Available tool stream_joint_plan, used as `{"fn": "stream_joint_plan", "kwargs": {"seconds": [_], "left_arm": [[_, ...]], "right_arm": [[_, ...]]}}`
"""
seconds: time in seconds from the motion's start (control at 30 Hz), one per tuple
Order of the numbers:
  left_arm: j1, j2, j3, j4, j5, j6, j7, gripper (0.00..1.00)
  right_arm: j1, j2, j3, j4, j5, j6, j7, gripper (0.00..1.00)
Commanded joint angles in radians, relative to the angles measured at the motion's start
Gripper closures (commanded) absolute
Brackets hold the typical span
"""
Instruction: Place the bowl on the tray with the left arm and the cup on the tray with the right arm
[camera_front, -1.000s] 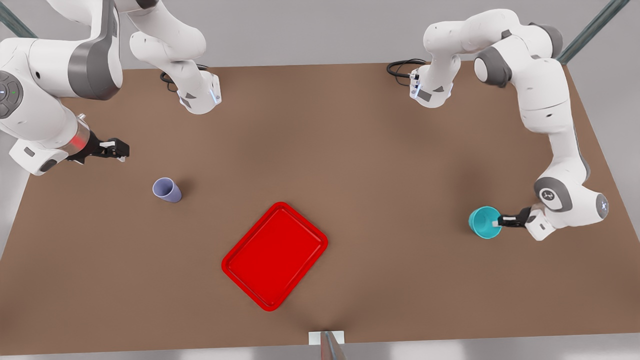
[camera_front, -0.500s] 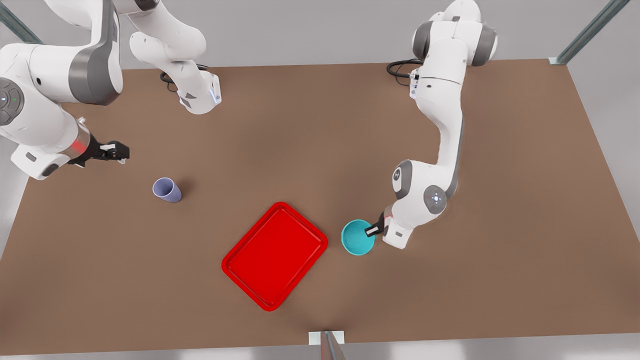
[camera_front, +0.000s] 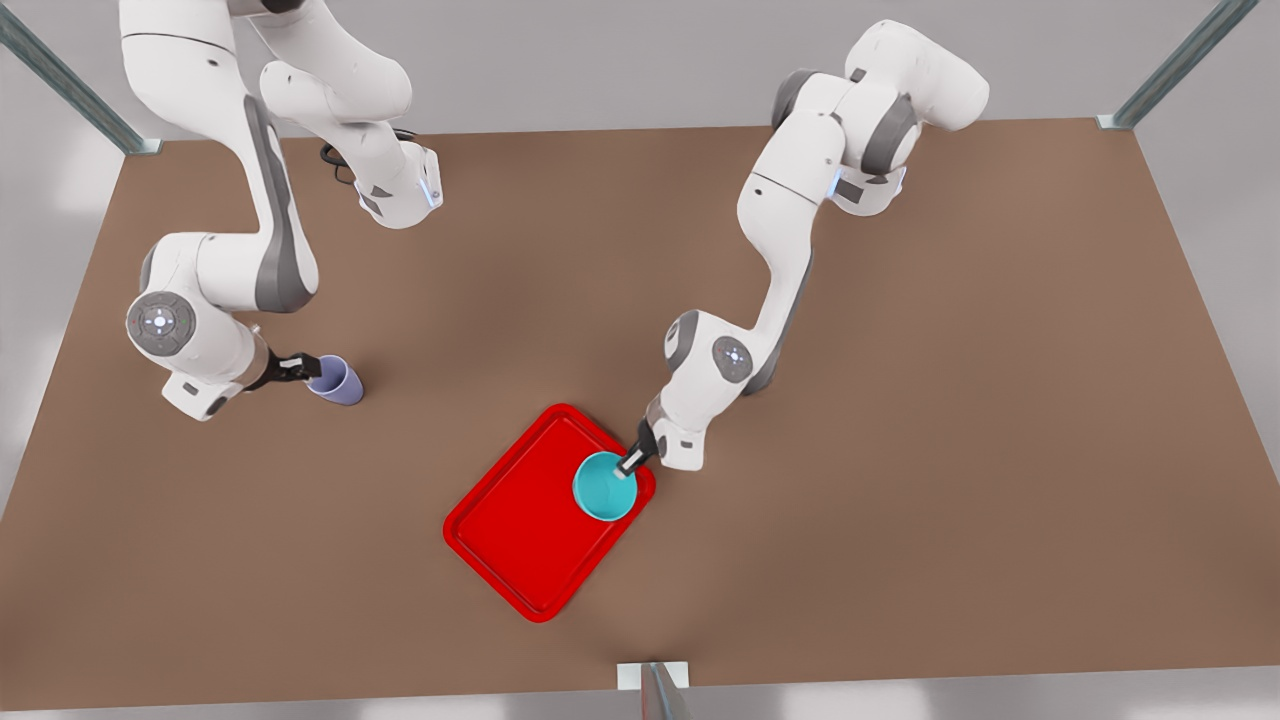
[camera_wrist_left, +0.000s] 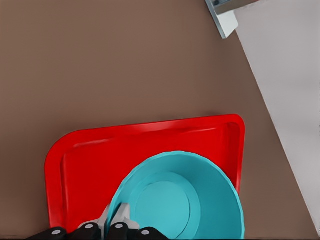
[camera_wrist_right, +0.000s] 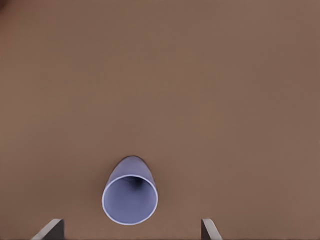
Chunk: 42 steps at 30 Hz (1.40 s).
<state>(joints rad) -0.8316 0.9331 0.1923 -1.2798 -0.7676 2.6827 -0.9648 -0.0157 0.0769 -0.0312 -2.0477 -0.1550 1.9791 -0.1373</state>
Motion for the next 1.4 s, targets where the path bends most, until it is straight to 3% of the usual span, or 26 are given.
{"fn": "stream_joint_plan", "kwargs": {"seconds": [0.0, 0.27, 0.3, 0.33, 0.6, 0.67, 0.83, 0.93, 1.03, 1.07, 1.1, 1.13, 1.17, 1.23, 1.37], "left_arm": [[-0.001, 0.004, -0.001, 0.003, -0.061, 0.008, -0.002, 0.79], [-0.052, 0.079, -0.008, 0.014, -0.042, 0.082, -0.015, 0.79], [-0.050, 0.081, -0.008, 0.013, -0.010, 0.080, -0.005, 0.56], [-0.050, 0.079, -0.008, 0.011, 0.001, 0.082, -0.005, 0.00], [-0.050, 0.055, 0.015, 0.005, 0.005, 0.057, -0.011, 0.00], [-0.047, 0.010, 0.101, 0.010, 0.091, -0.142, 0.006, 0.00], [0.146, -0.164, 0.377, 0.016, 0.126, -0.777, 0.697, 0.00], [0.154, -0.220, 0.587, 0.016, 0.143, -1.047, 0.951, 0.00], [0.154, -0.370, 0.590, 0.031, 0.349, -1.167, 0.974, 0.00], [0.160, -0.430, 0.544, 0.030, 0.421, -1.169, 0.972, 0.00], [0.302, -0.529, 0.321, 0.030, 0.563, -1.170, 0.963, 0.00], [0.498, -0.617, 0.046, 0.019, 0.712, -1.170, 0.953, 0.00], [0.650, -0.657, -0.135, 0.013, 0.754, -1.170, 0.928, 0.00], [0.761, -0.718, -0.269, -0.039, 0.838, -1.140, 0.916, 0.00], [0.761, -0.703, -0.266, -0.036, 0.847, -1.144, 0.913, 0.00]], "right_arm": [[-0.004, -0.003, -0.003, -0.011, 0.000, 0.013, -0.001, 0.00], [-0.040, -0.008, -0.006, -0.176, 0.002, 0.199, -0.016, 0.00], [-0.044, -0.005, -0.006, -0.186, 0.002, 0.199, -0.016, 0.00], [-0.049, 0.000, -0.006, -0.192, 0.002, 0.199, -0.016, 0.00], [-0.063, 0.075, -0.009, -0.209, 0.002, 0.259, -0.027, 0.00], [-0.067, 0.078, -0.009, -0.224, 0.002, 0.257, -0.028, 0.00], [-0.078, 0.096, -0.009, -0.224, 0.002, 0.259, -0.051, 0.00], [-0.081, 0.121, -0.009, -0.223, 0.002, 0.260, -0.051, 0.00], [-0.081, 0.138, -0.009, -0.223, 0.002, 0.268, -0.053, 0.00], [-0.081, 0.138, -0.009, -0.223, 0.002, 0.268, -0.051, 0.00], [-0.081, 0.149, -0.009, -0.219, 0.002, 0.268, -0.053, 0.19], [-0.081, 0.152, -0.009, -0.219, 0.002, 0.268, -0.054, 0.30], [-0.081, 0.158, -0.009, -0.218, 0.002, 0.268, -0.054, 0.39], [-0.081, 0.164, -0.009, -0.216, 0.002, 0.268, -0.054, 0.46], [-0.079, 0.178, -0.007, -0.212, 0.000, 0.270, -0.054, 0.59]]}}
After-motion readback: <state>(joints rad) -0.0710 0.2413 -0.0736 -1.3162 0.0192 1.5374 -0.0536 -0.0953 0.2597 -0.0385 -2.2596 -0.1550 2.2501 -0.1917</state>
